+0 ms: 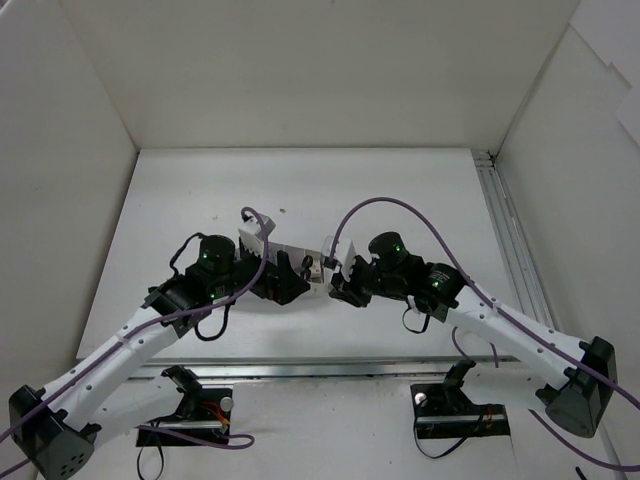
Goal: Sort the stationery into containers
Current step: Pick up the stationery from the center of the board, then place the stationery in the storage box.
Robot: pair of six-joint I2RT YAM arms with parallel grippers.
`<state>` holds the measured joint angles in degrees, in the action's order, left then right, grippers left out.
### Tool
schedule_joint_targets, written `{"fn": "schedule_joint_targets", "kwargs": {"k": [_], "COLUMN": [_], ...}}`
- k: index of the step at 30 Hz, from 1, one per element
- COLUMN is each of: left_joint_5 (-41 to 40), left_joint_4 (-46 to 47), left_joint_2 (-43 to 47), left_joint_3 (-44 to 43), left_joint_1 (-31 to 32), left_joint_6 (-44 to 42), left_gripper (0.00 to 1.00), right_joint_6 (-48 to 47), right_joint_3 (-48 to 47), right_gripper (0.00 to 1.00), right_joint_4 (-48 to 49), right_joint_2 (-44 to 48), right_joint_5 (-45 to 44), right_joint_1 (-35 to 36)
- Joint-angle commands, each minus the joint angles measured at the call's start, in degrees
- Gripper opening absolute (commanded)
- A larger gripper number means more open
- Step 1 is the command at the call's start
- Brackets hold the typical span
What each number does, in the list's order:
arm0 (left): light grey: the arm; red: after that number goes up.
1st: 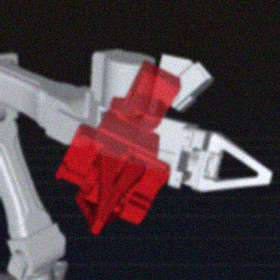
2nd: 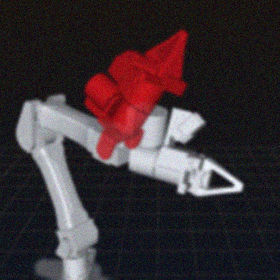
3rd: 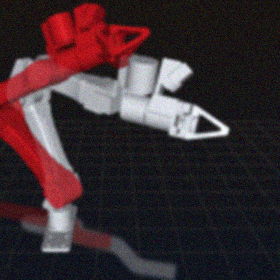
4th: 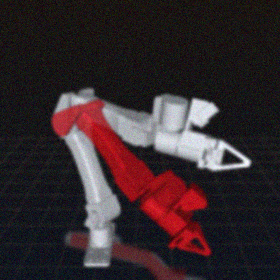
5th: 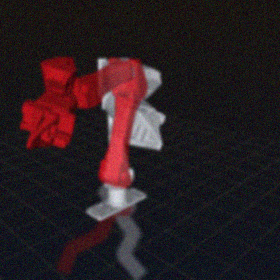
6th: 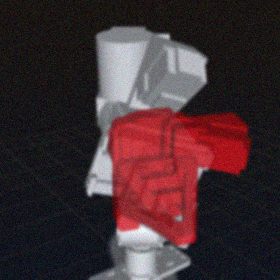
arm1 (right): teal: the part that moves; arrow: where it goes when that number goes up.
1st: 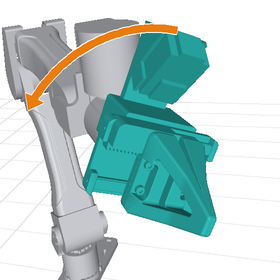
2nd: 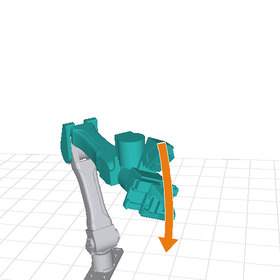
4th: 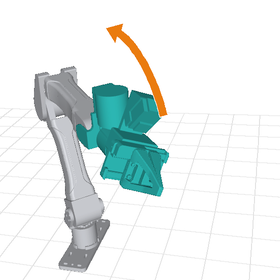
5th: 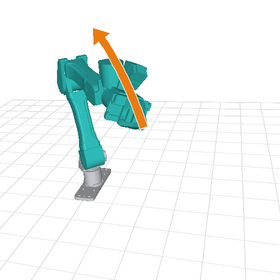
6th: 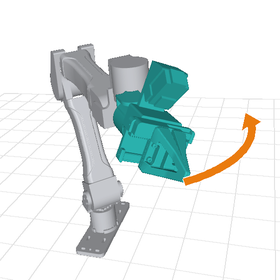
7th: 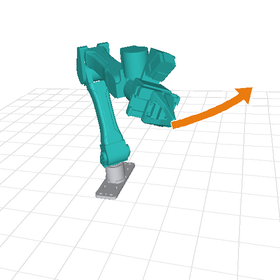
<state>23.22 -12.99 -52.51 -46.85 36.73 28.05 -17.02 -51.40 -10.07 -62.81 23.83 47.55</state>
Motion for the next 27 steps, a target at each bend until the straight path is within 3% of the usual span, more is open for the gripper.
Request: {"fn": "schedule_joint_targets", "kwargs": {"k": [1, 5, 16, 27], "left_joint_5": [2.27, 0.6, 0.59, -2.04], "left_joint_4": [5.69, 6.23, 7.46, 7.72], "left_joint_2": [-2.33, -6.01, -7.96, -2.95], "left_joint_3": [-3.25, -4.39, -5.0, -4.21], "left_joint_1": [1.33, 3.08, 3.61, 3.61], "left_joint_6": [-0.46, 0.07, 1.21, 2.62], "left_gripper": [1.0, 1.0, 0.81, 0.82], "right_joint_6": [-3.81, -3.11, -3.81, -3.9], "right_joint_3": [-4.58, -3.89, -4.06, -2.92], "right_gripper": [0.0, 0.0, 0.0, 0.0], "right_joint_4": [5.4, 9.44, 11.82, 11.3], "right_joint_2": [-1.61, -2.49, -3.55, -3.02], "right_joint_5": [-2.56, -2.39, -2.29, -3.27], "right_joint_1": [1.84, 2.9, 3.87, 4.04]}}
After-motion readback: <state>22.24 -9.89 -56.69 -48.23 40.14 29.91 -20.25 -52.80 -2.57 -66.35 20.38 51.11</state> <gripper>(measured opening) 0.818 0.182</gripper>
